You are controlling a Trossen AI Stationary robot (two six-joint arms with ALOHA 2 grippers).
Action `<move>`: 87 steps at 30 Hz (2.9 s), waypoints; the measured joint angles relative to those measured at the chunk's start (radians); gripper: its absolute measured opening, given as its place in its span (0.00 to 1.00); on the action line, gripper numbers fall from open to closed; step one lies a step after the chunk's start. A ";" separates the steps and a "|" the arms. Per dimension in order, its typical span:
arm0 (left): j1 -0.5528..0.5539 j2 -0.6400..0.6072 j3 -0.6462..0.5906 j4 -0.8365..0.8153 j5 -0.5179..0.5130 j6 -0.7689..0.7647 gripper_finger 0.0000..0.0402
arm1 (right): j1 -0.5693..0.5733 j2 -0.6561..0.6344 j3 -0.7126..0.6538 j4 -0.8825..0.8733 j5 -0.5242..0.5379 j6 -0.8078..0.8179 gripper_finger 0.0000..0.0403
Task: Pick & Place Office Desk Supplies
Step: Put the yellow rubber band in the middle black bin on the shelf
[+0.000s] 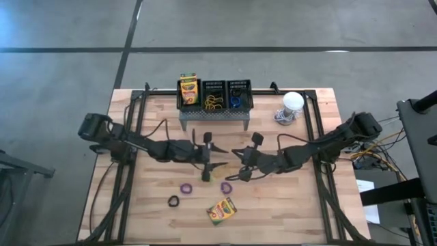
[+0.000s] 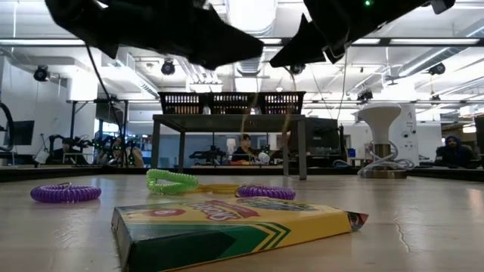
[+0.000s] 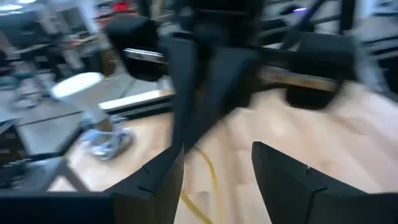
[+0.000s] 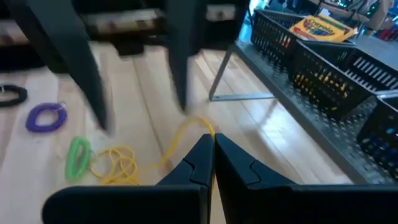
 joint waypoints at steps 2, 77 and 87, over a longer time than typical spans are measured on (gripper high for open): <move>-0.002 0.021 0.024 -0.029 -0.066 0.000 0.48 | 0.003 0.002 -0.002 -0.006 -0.002 0.000 0.02; 0.591 -0.129 0.505 -0.885 -0.094 0.049 0.14 | 0.251 0.027 -0.240 -0.127 0.246 0.592 0.21; 0.580 -0.140 0.587 -1.101 -0.159 0.000 0.38 | 0.251 0.027 -0.241 -0.109 0.246 0.591 0.19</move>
